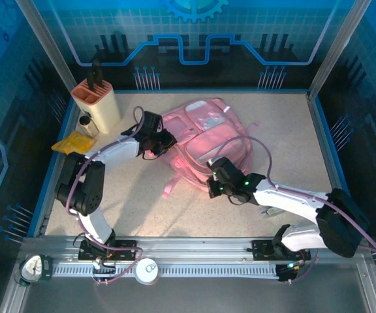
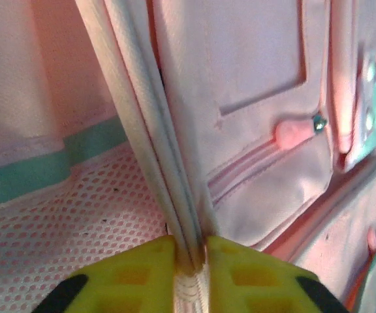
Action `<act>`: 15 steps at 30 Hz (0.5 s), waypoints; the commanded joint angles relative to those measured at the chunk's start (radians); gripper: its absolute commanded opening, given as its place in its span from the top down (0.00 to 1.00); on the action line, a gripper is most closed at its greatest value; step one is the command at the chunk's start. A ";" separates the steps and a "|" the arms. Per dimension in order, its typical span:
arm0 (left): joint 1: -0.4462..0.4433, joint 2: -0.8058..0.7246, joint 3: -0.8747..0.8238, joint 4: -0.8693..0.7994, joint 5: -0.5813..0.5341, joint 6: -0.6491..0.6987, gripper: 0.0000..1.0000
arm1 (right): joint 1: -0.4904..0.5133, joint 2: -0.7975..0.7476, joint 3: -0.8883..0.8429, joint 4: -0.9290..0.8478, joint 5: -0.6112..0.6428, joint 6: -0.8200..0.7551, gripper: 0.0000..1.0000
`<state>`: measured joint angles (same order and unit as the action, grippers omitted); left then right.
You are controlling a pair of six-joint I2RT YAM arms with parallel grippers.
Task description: Pack the student bag
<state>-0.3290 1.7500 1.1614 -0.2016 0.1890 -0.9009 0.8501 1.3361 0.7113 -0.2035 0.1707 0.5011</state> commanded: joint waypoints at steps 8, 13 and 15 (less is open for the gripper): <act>-0.069 -0.222 -0.302 0.196 0.050 -0.147 0.51 | 0.023 0.097 0.041 0.064 -0.108 0.043 1.00; -0.195 -0.275 -0.390 0.210 -0.040 -0.261 0.50 | 0.015 0.101 0.039 0.066 -0.124 0.050 1.00; -0.230 -0.266 -0.413 0.262 -0.060 -0.286 0.50 | 0.014 0.097 0.027 0.084 -0.119 0.047 1.00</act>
<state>-0.5297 1.4967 0.7815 -0.0154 0.1791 -1.1000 0.8677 1.4277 0.7341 -0.1505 0.0879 0.5423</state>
